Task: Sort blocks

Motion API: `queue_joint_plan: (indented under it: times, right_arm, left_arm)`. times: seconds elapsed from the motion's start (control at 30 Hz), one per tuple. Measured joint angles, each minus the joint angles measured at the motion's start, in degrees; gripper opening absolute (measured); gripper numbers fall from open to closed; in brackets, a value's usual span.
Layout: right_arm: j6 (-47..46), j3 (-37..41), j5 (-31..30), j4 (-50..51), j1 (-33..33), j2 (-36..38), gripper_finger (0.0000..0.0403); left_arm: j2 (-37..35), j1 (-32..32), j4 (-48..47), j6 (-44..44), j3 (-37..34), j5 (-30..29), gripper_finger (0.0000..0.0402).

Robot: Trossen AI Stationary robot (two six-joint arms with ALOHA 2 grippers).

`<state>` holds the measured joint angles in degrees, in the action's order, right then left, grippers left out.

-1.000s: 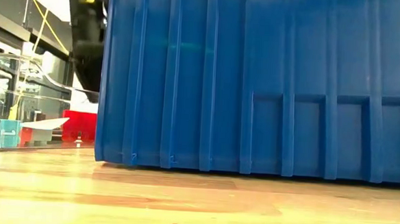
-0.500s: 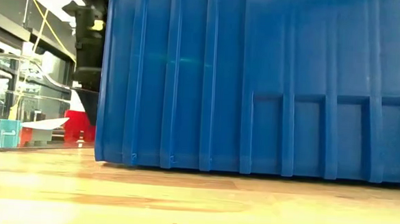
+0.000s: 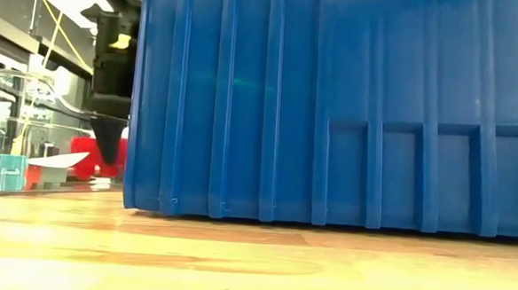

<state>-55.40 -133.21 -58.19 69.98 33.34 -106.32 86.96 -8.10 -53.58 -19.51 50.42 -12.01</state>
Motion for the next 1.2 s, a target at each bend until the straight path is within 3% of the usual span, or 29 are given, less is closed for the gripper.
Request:
queue_joint_plan:
  times: [0.2,0.33,0.43,0.57,0.7,0.9,1.03,1.2]
  right_arm:
    - [0.4,0.0,0.1,0.1,0.0,0.0,0.0000]
    - [0.4,0.0,0.1,0.6,0.0,0.0,0.0000]
    - [0.4,0.0,0.1,0.7,0.0,0.0,0.0000]
    - [0.4,0.0,0.1,0.7,0.0,0.0,0.0000]
    - [0.4,0.0,0.1,0.6,0.0,0.0,0.0000]
    - [0.0,0.0,0.1,0.5,0.2,0.0,0.0000]
    - [0.0,0.0,0.1,0.1,0.5,0.0,0.0000]
    - [0.2,0.0,0.1,-0.4,0.6,0.0,0.0000]
  left_arm:
    - [-7.1,0.0,-8.3,-1.4,5.6,-0.5,0.0007]
    - [-13.4,0.0,-9.0,-3.9,12.7,-0.6,0.0007]
    - [-16.8,0.3,-3.1,-4.4,17.9,-0.4,0.0004]
    - [-18.2,1.6,15.6,-1.8,21.7,5.3,0.0004]
    - [-13.3,3.5,29.5,-1.3,23.2,8.0,0.0004]
    - [-1.7,6.3,34.3,0.6,28.3,10.5,0.0017]
    - [3.9,7.1,34.3,0.2,32.1,10.6,0.0052]
    - [7.7,7.2,34.3,0.7,35.4,14.9,0.0128]
